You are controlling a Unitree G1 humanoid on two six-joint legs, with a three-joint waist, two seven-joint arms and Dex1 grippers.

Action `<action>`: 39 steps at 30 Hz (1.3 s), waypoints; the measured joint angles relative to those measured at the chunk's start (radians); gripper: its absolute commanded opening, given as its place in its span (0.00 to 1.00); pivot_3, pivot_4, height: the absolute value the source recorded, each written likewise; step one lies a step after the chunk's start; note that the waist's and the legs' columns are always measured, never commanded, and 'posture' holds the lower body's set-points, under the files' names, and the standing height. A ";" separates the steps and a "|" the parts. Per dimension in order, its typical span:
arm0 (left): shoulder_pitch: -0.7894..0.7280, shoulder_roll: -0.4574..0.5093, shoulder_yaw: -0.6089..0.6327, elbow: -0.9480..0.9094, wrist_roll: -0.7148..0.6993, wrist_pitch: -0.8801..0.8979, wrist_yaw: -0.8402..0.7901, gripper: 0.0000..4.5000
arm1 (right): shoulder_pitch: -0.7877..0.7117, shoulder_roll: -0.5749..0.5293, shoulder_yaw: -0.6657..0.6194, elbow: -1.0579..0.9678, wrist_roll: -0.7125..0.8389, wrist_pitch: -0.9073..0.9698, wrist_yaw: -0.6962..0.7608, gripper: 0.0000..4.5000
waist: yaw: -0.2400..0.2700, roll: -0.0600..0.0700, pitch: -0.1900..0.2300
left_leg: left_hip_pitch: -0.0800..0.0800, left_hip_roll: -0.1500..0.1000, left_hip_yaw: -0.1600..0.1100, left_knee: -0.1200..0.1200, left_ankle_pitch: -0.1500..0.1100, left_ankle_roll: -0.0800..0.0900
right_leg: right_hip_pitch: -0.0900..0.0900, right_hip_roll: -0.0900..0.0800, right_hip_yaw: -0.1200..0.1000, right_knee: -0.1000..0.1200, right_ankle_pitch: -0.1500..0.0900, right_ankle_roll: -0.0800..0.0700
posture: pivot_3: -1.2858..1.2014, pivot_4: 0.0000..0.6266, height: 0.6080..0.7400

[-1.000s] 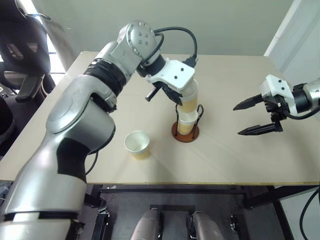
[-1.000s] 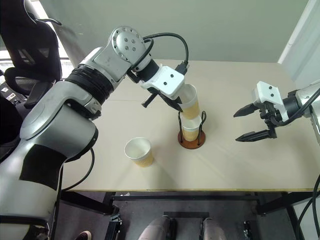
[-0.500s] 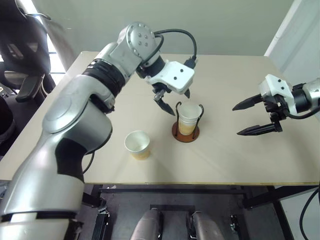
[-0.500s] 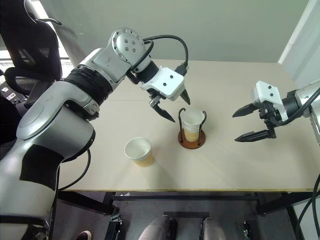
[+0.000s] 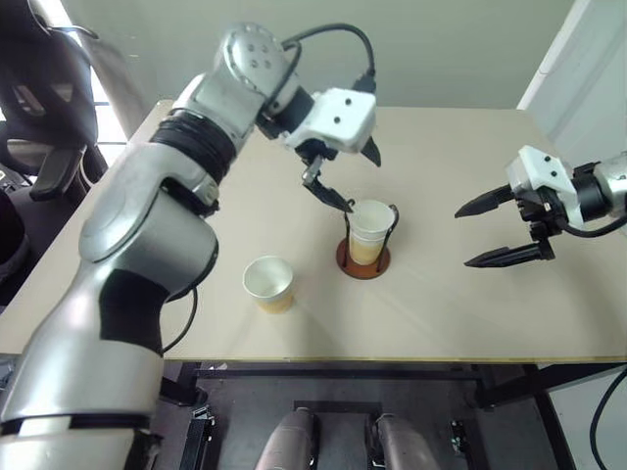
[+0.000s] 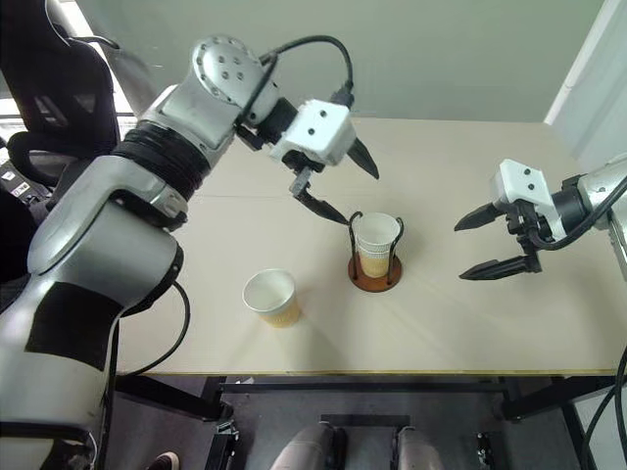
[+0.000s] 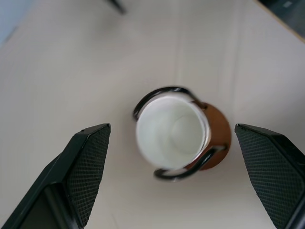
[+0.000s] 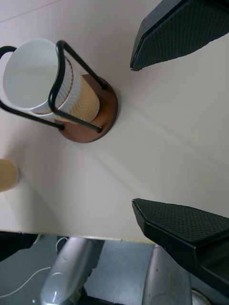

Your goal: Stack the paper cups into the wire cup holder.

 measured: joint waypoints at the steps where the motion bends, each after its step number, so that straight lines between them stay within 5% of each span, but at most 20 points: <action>1: 0.000 0.012 0.010 0.003 0.006 0.004 0.000 0.99 | 0.004 -0.004 -0.002 -0.009 0.004 0.005 0.000 0.98 | 0.000 0.000 0.000 | 0.000 0.000 0.000 0.000 0.000 0.000 | 0.000 0.000 0.000 0.000 -0.002 -0.003 | 0.52 0.24 1.00; 5: 0.008 0.092 -0.016 -0.060 -0.011 0.032 0.000 0.99 | 0.013 -0.005 -0.004 -0.036 0.013 0.018 0.000 0.98 | 0.000 0.000 0.000 | 0.000 0.000 0.000 0.000 0.000 0.000 | 0.000 0.000 0.000 0.000 -0.003 -0.003 | 0.52 0.24 1.00; 17: 0.035 0.442 -0.383 -0.583 -0.256 0.115 -0.001 0.99 | 0.012 -0.016 -0.005 -0.022 0.016 0.015 0.000 0.98 | 0.002 0.000 0.000 | -0.001 -0.001 -0.003 0.000 -0.001 -0.001 | 0.000 0.001 0.000 0.000 -0.004 -0.004 | 0.52 0.24 1.00; 26: -0.015 0.563 -0.517 -0.717 -0.252 0.084 -0.001 0.99 | 0.012 -0.023 0.002 -0.014 0.026 0.005 0.000 0.98 | -0.007 0.001 0.000 | 0.000 -0.002 -0.005 -0.001 0.000 -0.003 | 0.000 0.001 -0.001 0.001 -0.005 -0.006 | 0.52 0.24 1.00; 39: 0.058 0.633 -0.489 -0.842 -0.268 0.147 -0.001 0.99 | 0.041 0.093 -0.044 -0.015 0.104 -0.074 -0.002 0.98 | -0.012 0.002 0.000 | 0.000 -0.001 -0.008 -0.002 -0.001 -0.006 | -0.001 0.001 -0.001 0.000 -0.006 -0.008 | 0.52 0.24 1.00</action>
